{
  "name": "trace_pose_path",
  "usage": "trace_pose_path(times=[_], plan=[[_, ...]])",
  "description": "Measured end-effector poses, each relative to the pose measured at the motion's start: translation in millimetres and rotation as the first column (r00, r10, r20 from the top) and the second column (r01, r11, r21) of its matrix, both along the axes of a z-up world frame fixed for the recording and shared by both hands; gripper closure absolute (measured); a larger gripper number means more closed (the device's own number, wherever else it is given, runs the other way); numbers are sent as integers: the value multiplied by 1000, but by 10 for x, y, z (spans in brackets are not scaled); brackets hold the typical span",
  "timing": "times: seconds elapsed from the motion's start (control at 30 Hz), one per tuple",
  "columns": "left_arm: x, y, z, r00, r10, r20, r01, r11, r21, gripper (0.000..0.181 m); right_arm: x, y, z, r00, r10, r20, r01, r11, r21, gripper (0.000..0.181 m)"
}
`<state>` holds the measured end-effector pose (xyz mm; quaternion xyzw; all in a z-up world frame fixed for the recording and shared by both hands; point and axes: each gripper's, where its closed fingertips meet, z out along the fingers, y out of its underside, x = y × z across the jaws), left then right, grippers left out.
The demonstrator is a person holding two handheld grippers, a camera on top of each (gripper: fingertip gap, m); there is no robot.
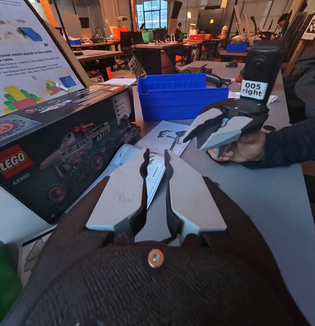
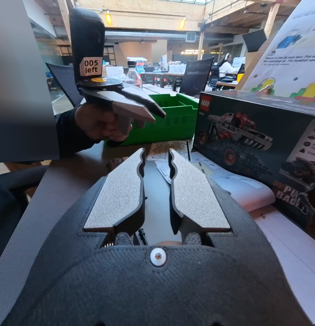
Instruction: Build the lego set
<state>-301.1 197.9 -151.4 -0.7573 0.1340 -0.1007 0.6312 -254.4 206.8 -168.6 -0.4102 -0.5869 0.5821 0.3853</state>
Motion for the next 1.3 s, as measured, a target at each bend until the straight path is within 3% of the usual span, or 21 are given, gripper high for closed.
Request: trace_pose_path(times=[0.2, 0.47, 0.87, 1.17, 1.3], plan=[[0, 45, -132, 1000, 7, 11, -6, 999, -46, 169, 12, 6, -22, 1000, 2, 10, -2, 1000, 29, 158], [-55, -7, 70, 998, 59, 14, -59, 998, 30, 170, 32, 35, -80, 999, -36, 28, 34, 996, 86, 157], [-79, 13, 41, 997, 69, 43, -69, 997, 18, 168, 59, 129, -88, 998, -46, 52, 43, 998, 52, 154], [-35, -4, 66, 998, 55, 33, -56, 998, 27, 167, 169, 191, 7, 998, -52, 32, 50, 997, 64, 155], [-31, 8, 5, 998, 53, 16, -53, 998, 16, 168, 280, 355, 226, 995, -95, -21, 96, 994, 46, 155]])
